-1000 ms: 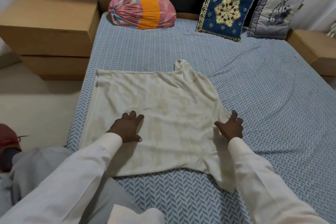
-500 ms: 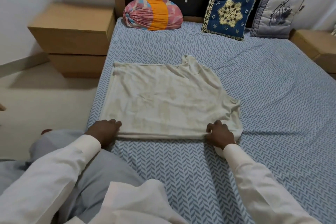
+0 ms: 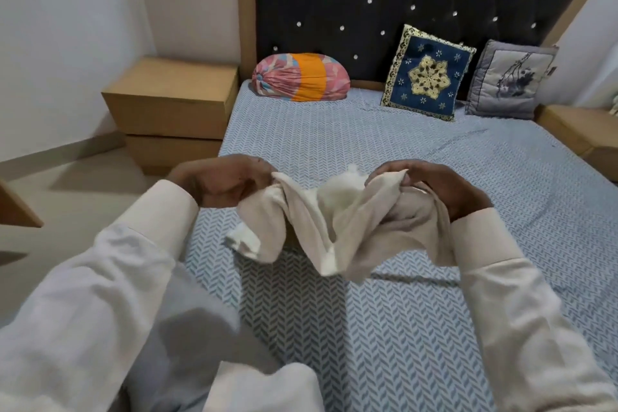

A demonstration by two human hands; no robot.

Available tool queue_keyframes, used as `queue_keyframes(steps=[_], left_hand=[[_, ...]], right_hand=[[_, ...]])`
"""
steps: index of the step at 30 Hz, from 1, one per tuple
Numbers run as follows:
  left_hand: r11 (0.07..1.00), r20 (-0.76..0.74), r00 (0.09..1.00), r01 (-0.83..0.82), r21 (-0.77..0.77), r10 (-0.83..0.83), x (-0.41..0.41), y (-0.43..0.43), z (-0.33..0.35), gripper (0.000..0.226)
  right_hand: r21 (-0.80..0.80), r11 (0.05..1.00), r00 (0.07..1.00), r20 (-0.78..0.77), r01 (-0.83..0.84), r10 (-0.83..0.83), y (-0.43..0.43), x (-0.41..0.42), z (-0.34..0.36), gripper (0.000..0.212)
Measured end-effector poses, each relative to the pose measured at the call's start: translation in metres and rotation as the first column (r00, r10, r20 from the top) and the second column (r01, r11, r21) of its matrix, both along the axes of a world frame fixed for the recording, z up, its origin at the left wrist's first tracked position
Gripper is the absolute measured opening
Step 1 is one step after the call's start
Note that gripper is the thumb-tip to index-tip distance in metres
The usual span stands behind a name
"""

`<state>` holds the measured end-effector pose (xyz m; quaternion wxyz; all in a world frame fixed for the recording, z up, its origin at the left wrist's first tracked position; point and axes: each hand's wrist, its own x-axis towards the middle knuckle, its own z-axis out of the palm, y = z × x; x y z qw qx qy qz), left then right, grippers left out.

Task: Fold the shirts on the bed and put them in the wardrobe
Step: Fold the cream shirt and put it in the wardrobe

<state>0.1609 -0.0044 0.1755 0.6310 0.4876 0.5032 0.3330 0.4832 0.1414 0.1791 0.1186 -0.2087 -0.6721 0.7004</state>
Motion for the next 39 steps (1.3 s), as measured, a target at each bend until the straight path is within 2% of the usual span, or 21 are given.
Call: queue_keyframes(steps=[1, 3, 5, 7, 9, 10, 12, 14, 15, 16, 20, 22, 24, 27, 29, 31, 33, 34, 36, 38, 39], left_hand=[[1.000, 0.048, 0.999, 0.022, -0.018, -0.021, -0.002, 0.000, 0.008, 0.016], [0.999, 0.102, 0.994, 0.028, -0.027, -0.025, -0.017, 0.009, 0.010, 0.021], [0.992, 0.085, 0.989, -0.120, -0.048, 0.124, -0.036, 0.033, 0.006, 0.015], [0.935, 0.101, 0.929, -0.355, -0.016, 0.355, -0.051, 0.063, 0.003, 0.008], [0.845, 0.183, 0.833, -0.535, 0.020, 0.523, -0.077, 0.105, 0.000, 0.012], [0.804, 0.222, 0.788, -0.594, 0.029, 0.574, -0.092, 0.123, -0.003, 0.017], [0.742, 0.166, 0.737, -0.669, 0.042, 0.655, -0.119, 0.152, -0.018, 0.028], [0.717, -0.065, 0.714, -0.693, 0.077, 0.697, -0.137, 0.168, -0.045, 0.026], [0.731, -0.206, 0.706, -0.676, 0.089, 0.678, -0.138, 0.169, -0.067, 0.026], [0.761, -0.323, 0.708, -0.646, 0.063, 0.628, -0.133, 0.168, -0.090, 0.033], [0.915, -0.552, 0.812, -0.352, -0.199, 0.193, -0.095, 0.155, -0.178, 0.076], [0.919, -0.716, 0.682, -0.363, -0.156, 0.148, -0.071, 0.151, -0.207, 0.101], [0.877, -0.821, 0.539, -0.468, -0.104, 0.190, -0.056, 0.145, -0.217, 0.109], [0.815, -0.681, 0.697, -0.518, -0.261, 0.225, -0.061, 0.140, -0.230, 0.100], [0.790, -0.465, 0.832, -0.492, -0.366, 0.303, -0.074, 0.136, -0.229, 0.084], [0.771, -0.190, 0.857, -0.514, -0.376, 0.478, -0.085, 0.133, -0.212, 0.070], [0.737, 0.005, 0.766, -0.617, -0.276, 0.643, -0.098, 0.134, -0.186, 0.045], [0.714, 0.068, 0.720, -0.662, -0.229, 0.690, -0.105, 0.133, -0.173, 0.036], [0.684, 0.098, 0.679, -0.710, -0.167, 0.728, -0.116, 0.130, -0.155, 0.028], [0.724, -0.025, 0.731, -0.680, -0.118, 0.682, -0.115, 0.121, -0.153, 0.026], [0.760, -0.111, 0.766, -0.642, -0.102, 0.633, -0.110, 0.114, -0.158, 0.028]], right_hand=[[0.014, 0.997, 0.997, 0.002, -0.080, 0.080, -0.003, -0.004, 0.010, 0.039], [0.070, 0.964, 0.966, 0.070, -0.255, 0.250, 0.007, -0.015, 0.022, 0.043], [0.146, 0.942, 0.946, 0.163, -0.303, 0.279, 0.034, -0.032, 0.029, 0.026], [0.205, 0.973, 0.979, 0.192, -0.104, 0.064, 0.084, -0.047, 0.028, 0.011], [0.226, 0.916, 0.923, 0.123, 0.333, -0.366, 0.147, -0.060, 0.024, 0.026], [0.199, 0.808, 0.816, 0.059, 0.555, -0.575, 0.172, -0.062, 0.019, 0.040], [0.167, 0.476, 0.486, -0.025, 0.864, -0.874, 0.199, -0.064, 0.003, 0.059], [0.238, 0.233, 0.243, -0.014, 0.943, -0.970, 0.212, -0.061, -0.030, 0.064], [0.280, 0.201, 0.192, 0.059, 0.939, -0.980, 0.213, -0.056, -0.057, 0.066], [0.308, 0.236, 0.195, 0.159, 0.921, -0.968, 0.211, -0.051, -0.087, 0.072], [0.272, 0.604, 0.335, 0.631, 0.749, -0.700, 0.180, -0.048, -0.202, 0.102], [0.423, 0.711, 0.290, 0.704, 0.562, -0.648, 0.146, -0.063, -0.232, 0.126], [0.619, 0.716, 0.206, 0.693, 0.322, -0.691, 0.121, -0.078, -0.245, 0.126], [0.645, 0.730, 0.243, 0.689, 0.225, -0.683, 0.111, -0.088, -0.246, 0.117], [0.625, 0.759, 0.340, 0.684, 0.183, -0.646, 0.120, -0.087, -0.242, 0.099], [0.617, 0.746, 0.465, 0.600, 0.250, -0.651, 0.139, -0.078, -0.223, 0.071], [0.605, 0.633, 0.488, 0.414, 0.484, -0.768, 0.170, -0.054, -0.198, 0.045], [0.566, 0.536, 0.421, 0.334, 0.626, -0.843, 0.181, -0.038, -0.182, 0.041], [0.438, 0.308, 0.219, 0.242, 0.845, -0.945, 0.198, -0.004, -0.157, 0.040], [0.302, 0.000, -0.048, 0.154, 0.953, -0.987, 0.193, 0.032, -0.152, 0.021], [0.154, -0.085, -0.112, 0.176, 0.984, -0.978, 0.183, 0.045, -0.162, 0.019]])
